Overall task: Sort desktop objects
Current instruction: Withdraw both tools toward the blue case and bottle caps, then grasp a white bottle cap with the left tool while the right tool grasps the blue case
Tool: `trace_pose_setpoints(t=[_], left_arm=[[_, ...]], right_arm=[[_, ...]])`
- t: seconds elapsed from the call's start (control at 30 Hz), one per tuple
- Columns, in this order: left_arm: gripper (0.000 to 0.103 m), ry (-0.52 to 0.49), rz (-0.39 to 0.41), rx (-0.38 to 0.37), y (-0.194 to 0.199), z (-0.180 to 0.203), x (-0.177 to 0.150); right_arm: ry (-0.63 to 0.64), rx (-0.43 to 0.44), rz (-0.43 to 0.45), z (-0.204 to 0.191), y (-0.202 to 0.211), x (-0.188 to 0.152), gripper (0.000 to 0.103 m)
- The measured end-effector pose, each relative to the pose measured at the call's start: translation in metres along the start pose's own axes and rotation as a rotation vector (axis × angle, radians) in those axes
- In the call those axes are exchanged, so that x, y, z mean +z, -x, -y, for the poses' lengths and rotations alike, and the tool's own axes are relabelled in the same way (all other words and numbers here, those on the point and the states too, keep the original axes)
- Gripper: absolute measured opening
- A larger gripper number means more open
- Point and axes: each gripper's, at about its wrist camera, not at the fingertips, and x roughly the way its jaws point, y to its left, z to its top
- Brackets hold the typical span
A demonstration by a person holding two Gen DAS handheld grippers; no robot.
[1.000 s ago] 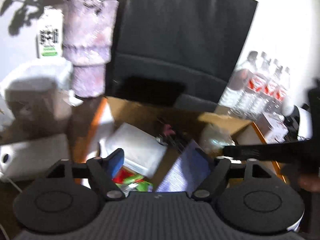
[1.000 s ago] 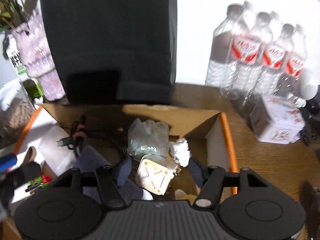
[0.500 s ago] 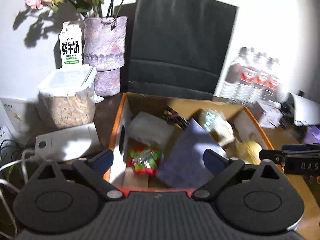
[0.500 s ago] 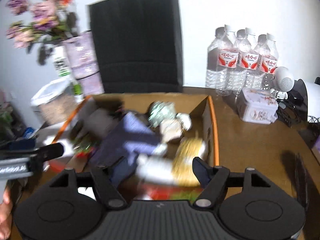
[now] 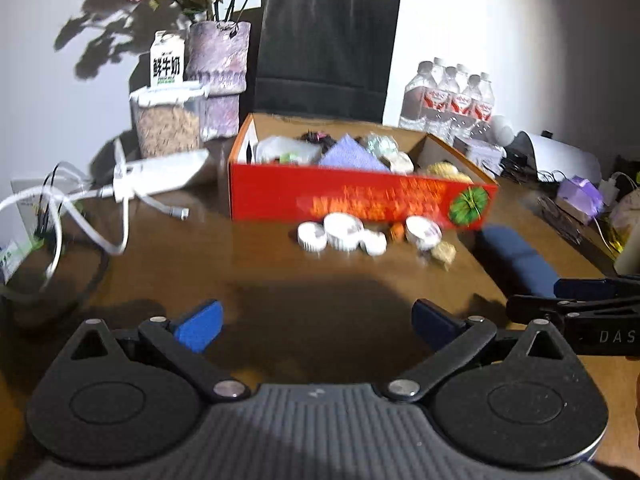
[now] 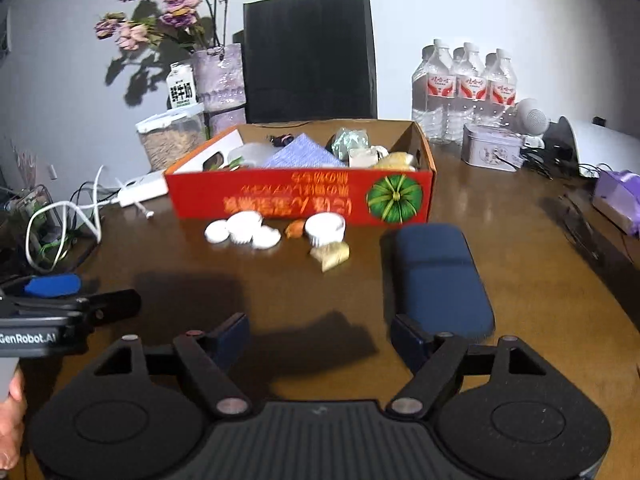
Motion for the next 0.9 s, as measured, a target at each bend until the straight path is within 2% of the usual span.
trace_pose_setpoints(t=[0.17,0.4,0.57,0.67,0.77,0.9], left_arm=[[0.103,-0.006,0.007,0.003,0.028,0.005,-0.032],[0.103,-0.056,0.012,-0.027,0.046,0.018,-0.05],[0.103,-0.056,0.024,-0.062,0.037,0.018,-0.039],[0.096,-0.058,0.021,-0.078,0.021,0.01,-0.024],[0.094,-0.09,0.037,-0.085,0.001,0.003,-0.007],[0.079,-0.14,0.033,-0.094,-0.036,-0.005,0.015]], right_arm=[[0.048,-0.021,0.031,-0.013,0.032,-0.035,0.077],[0.047,-0.027,0.029,-0.015,0.045,-0.05,0.077],[0.044,-0.042,0.045,-0.006,0.04,-0.042,0.077],[0.039,-0.074,0.051,0.005,0.031,-0.031,0.077],[0.034,-0.094,0.047,0.019,0.014,-0.018,0.077],[0.043,-0.131,0.037,0.036,-0.013,-0.001,0.077]])
